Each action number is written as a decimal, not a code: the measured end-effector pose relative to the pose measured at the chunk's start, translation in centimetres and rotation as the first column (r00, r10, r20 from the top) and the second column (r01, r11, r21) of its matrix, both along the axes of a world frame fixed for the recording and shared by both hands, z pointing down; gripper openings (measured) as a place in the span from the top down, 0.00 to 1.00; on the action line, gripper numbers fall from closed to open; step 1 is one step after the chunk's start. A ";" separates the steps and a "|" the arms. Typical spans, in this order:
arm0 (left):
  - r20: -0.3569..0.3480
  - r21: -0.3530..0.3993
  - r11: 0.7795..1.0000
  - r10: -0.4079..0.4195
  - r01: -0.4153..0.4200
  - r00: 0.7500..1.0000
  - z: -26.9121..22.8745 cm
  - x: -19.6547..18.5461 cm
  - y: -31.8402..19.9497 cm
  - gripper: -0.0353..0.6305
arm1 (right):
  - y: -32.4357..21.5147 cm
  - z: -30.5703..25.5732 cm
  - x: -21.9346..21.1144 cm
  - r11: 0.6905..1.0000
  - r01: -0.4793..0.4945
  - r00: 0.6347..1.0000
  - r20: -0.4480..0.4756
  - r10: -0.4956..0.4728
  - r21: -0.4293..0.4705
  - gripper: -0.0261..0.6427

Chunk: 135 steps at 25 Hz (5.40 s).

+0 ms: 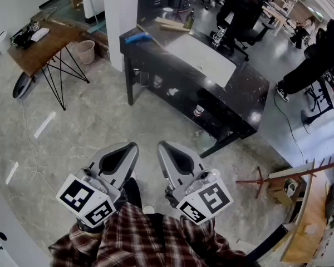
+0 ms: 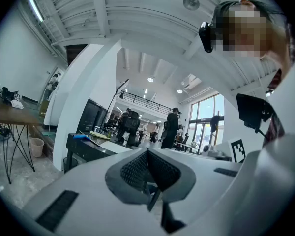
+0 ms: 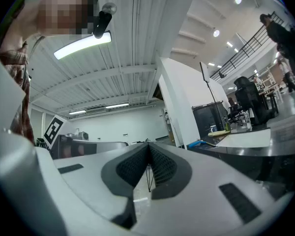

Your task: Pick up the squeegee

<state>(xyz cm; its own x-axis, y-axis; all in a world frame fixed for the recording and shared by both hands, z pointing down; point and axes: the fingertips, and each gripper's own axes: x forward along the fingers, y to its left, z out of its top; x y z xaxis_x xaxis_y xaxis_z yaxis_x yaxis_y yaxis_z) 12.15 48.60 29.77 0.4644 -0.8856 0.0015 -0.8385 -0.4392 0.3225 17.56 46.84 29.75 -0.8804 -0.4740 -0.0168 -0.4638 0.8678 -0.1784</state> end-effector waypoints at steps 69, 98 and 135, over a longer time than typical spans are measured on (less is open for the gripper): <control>0.047 -0.020 0.995 0.103 -0.102 0.994 -0.3 -31.3 -70.6 0.93 | -69.8 -0.1 -28.6 0.987 -0.156 0.988 -0.025 0.155 -0.044 0.94; 0.085 -0.036 0.974 0.227 -0.224 0.970 -0.3 -29.2 -74.9 0.66 | -74.0 0.5 -27.9 0.977 -0.195 0.980 -0.055 0.191 -0.083 0.94; 0.362 -0.729 0.665 0.574 -0.160 0.734 25.5 -25.0 -71.1 0.66 | -74.2 5.8 -23.9 0.944 -0.235 0.972 -0.054 0.229 -0.232 0.94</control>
<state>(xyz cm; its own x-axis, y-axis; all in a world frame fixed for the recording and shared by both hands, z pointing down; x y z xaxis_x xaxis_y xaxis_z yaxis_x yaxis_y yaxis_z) -12.89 -22.46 55.31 0.4814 -0.3218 0.8153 -0.7584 -0.6192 0.2035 -6.36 -27.35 35.57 -0.7442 -0.6530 0.1407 -0.6544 0.6705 -0.3496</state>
